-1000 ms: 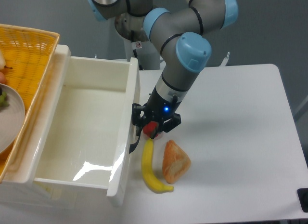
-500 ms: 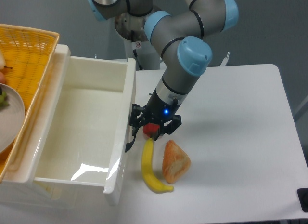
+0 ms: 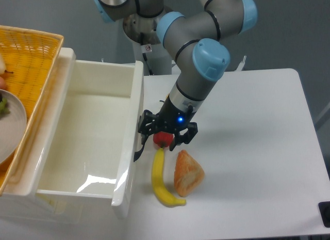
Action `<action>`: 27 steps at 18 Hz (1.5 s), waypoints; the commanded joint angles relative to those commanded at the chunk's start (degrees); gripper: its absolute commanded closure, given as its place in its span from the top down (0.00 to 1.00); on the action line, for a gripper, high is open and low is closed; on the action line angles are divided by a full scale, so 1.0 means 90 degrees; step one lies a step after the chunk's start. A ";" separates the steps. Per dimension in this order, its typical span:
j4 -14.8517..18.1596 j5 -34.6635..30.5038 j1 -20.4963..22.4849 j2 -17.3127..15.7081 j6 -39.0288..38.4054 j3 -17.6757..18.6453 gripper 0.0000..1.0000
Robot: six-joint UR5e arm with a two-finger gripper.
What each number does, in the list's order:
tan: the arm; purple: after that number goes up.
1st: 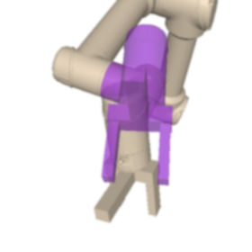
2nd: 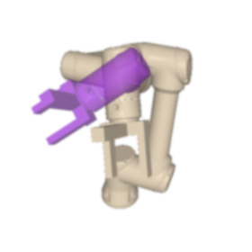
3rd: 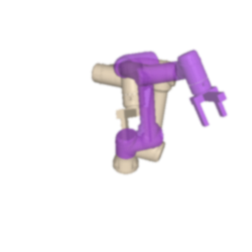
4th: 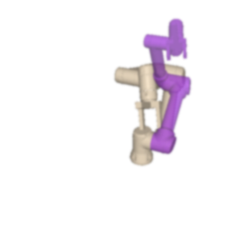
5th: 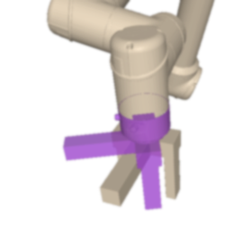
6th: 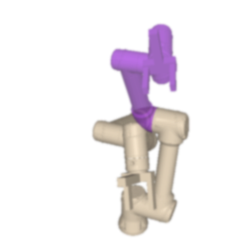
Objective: Slide the top white drawer open
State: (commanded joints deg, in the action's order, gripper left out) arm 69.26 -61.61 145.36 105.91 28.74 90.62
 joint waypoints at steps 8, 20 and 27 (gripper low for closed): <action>-0.0029 -0.0117 0.0664 0.0127 0.1150 -0.0127 1.00; -0.0410 -0.2401 0.0938 0.0917 0.3718 -0.0117 1.00; -0.0488 -0.2851 0.1075 0.1269 0.5418 -0.0283 1.00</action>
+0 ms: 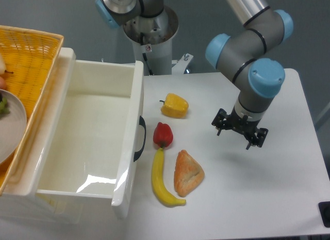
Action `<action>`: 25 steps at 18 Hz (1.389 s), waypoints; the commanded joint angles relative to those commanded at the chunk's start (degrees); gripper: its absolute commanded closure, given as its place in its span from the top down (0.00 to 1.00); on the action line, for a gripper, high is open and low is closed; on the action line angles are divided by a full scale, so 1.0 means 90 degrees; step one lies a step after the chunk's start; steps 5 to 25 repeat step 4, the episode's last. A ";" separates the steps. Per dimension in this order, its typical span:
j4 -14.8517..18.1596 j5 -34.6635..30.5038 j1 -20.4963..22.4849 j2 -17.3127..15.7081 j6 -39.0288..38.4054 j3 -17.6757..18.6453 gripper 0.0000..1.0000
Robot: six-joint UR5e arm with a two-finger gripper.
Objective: Slide the top white drawer open
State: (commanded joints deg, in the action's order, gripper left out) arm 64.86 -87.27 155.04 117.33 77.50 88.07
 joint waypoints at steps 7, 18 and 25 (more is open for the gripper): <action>-0.0146 -0.0206 0.0010 0.0137 0.0461 0.0000 1.00; -0.0146 -0.0206 0.0010 0.0137 0.0461 0.0000 1.00; -0.0146 -0.0206 0.0010 0.0137 0.0461 0.0000 1.00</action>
